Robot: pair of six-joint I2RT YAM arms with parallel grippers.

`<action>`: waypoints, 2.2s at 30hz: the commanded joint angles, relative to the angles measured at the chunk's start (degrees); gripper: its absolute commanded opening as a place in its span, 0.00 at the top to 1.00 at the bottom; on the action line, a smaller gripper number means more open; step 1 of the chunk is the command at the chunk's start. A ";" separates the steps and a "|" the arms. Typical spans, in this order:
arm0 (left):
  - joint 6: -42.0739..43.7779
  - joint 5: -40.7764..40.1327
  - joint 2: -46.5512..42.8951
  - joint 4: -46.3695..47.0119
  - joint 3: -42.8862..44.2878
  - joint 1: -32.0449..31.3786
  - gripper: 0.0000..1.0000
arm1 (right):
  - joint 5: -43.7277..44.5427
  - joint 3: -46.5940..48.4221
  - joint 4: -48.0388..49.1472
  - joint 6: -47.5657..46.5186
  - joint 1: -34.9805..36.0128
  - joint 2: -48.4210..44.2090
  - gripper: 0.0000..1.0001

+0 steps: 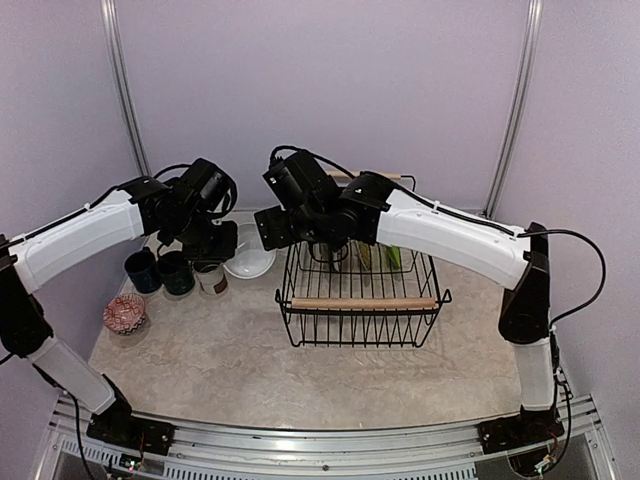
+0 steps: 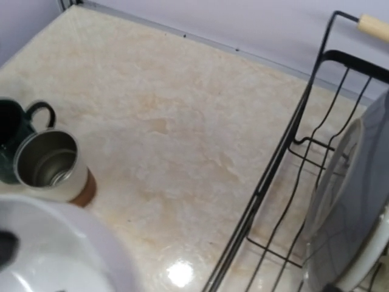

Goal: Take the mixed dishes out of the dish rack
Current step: Pass from the right arm to the left, then place the bowl in the bowl.

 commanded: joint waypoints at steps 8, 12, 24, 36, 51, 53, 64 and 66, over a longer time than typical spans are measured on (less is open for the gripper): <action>-18.72 6.91 -16.56 -8.72 -21.55 18.36 1.00 | 4.26 -23.83 12.23 -1.84 -0.48 -22.19 0.00; -21.36 11.52 -19.25 -8.42 -27.16 26.26 1.00 | 4.65 -32.30 16.66 -2.00 -1.42 -29.10 0.00; -17.25 17.22 -17.90 -9.95 -25.16 48.28 1.00 | 5.22 -40.04 18.30 -0.14 -2.34 -34.40 0.00; -32.35 10.70 -17.20 -5.66 -27.78 57.43 1.00 | 5.31 -39.49 17.42 0.23 -2.47 -33.53 0.00; -38.19 11.72 -11.47 -2.65 -31.71 57.48 0.96 | 5.43 -41.07 17.40 1.03 -2.43 -34.71 0.00; -38.06 11.29 -12.30 -2.70 -32.05 57.49 0.91 | 5.36 -41.09 17.48 1.14 -2.45 -34.72 0.00; -36.02 13.22 -20.45 -5.35 -31.09 57.26 0.61 | 5.69 -40.84 16.80 1.12 -2.45 -34.95 0.00; -34.68 14.13 -23.23 -5.46 -29.52 56.32 0.50 | 5.99 -40.83 16.31 1.29 -2.48 -34.98 0.00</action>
